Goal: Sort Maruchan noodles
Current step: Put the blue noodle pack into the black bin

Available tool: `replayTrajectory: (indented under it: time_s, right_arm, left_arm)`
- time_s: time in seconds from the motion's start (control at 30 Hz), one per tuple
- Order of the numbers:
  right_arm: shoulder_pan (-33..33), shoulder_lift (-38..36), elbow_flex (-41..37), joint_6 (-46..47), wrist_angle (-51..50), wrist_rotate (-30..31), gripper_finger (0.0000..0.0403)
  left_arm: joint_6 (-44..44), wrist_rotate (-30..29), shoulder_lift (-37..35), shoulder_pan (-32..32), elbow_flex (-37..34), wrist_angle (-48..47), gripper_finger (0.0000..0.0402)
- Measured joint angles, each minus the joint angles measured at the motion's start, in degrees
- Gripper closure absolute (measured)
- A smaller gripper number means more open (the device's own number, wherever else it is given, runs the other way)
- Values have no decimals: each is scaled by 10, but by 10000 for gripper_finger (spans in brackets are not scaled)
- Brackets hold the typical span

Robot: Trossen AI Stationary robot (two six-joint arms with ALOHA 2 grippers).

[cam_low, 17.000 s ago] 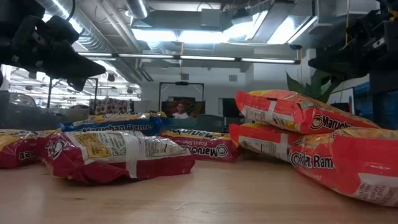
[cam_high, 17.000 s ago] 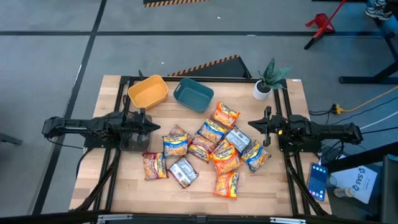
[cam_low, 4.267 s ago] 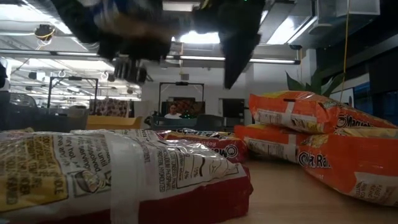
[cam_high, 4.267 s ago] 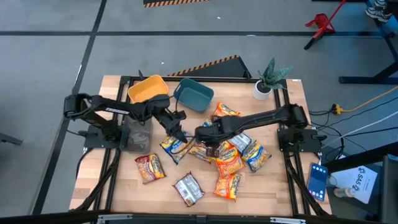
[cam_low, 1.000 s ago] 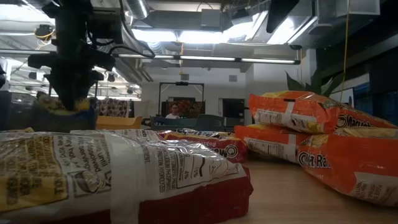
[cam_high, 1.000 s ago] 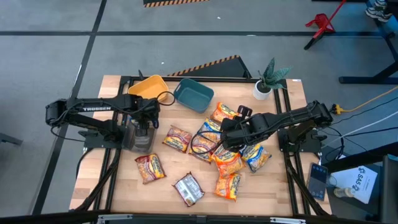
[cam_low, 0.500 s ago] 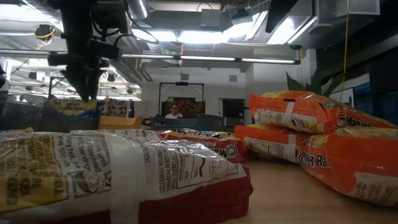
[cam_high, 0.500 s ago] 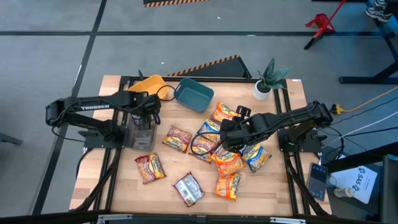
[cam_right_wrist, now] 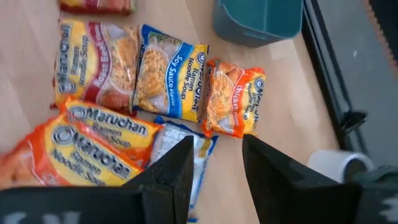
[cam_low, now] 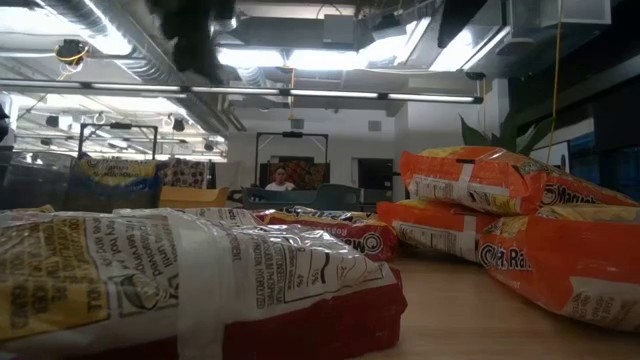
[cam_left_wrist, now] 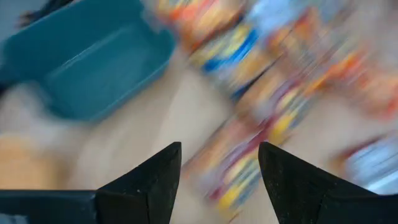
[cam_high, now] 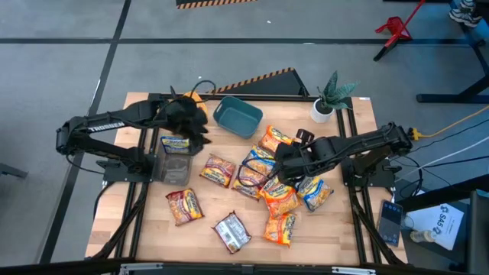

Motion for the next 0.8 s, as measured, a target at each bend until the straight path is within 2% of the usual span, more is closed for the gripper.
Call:
replayTrajectory:
  time_s: [0.17,0.23,0.33,0.47,0.6,0.8]
  right_arm:
    - [-24,-31,-120,119,56,-74,276]
    - [-34,-52,-189,148,123,-110,276]
    - [-55,-83,-286,178,245,-133,276]
    - [-90,-93,-380,188,394,-162,276]
    - [-120,-90,-439,185,526,-178,276]
    - [-151,-89,-485,184,540,-161,276]
  left_arm:
    - [-89,21,67,-30,-2,117,192]
    - [-107,49,104,-36,-2,154,192]
    - [-148,69,159,-35,-3,216,192]
    - [-185,102,219,-22,-4,260,192]
    - [-216,149,272,-9,-4,309,192]
    - [-262,164,328,6,-4,341,192]
